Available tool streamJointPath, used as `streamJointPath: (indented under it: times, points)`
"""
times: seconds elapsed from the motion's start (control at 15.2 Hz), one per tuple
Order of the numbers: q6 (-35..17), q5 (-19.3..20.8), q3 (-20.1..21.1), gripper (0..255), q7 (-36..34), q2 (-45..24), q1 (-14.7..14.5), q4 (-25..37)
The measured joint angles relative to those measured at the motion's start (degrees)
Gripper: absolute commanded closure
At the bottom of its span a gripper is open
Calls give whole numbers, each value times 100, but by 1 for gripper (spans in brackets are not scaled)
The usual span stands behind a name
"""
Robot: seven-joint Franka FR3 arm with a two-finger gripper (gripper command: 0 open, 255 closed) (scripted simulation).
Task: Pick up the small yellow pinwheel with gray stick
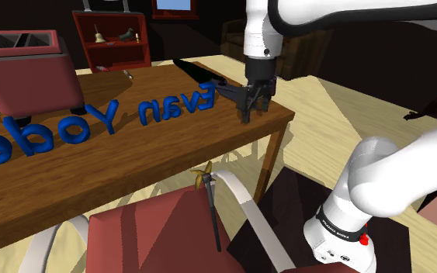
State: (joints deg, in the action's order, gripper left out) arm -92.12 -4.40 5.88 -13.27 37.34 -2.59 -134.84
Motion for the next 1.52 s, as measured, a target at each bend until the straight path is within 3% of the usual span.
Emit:
streamJointPath:
  times: [0.53,0.99,1.52]
  points:
    - [-548,-859,628,0,-1219,-1203,-185,102]
    - [-1029,-1450,1016,0,-2092,-2485,-328,560]
    - [-1469,-1585,1154,0,-2110,-2739,-393,379]
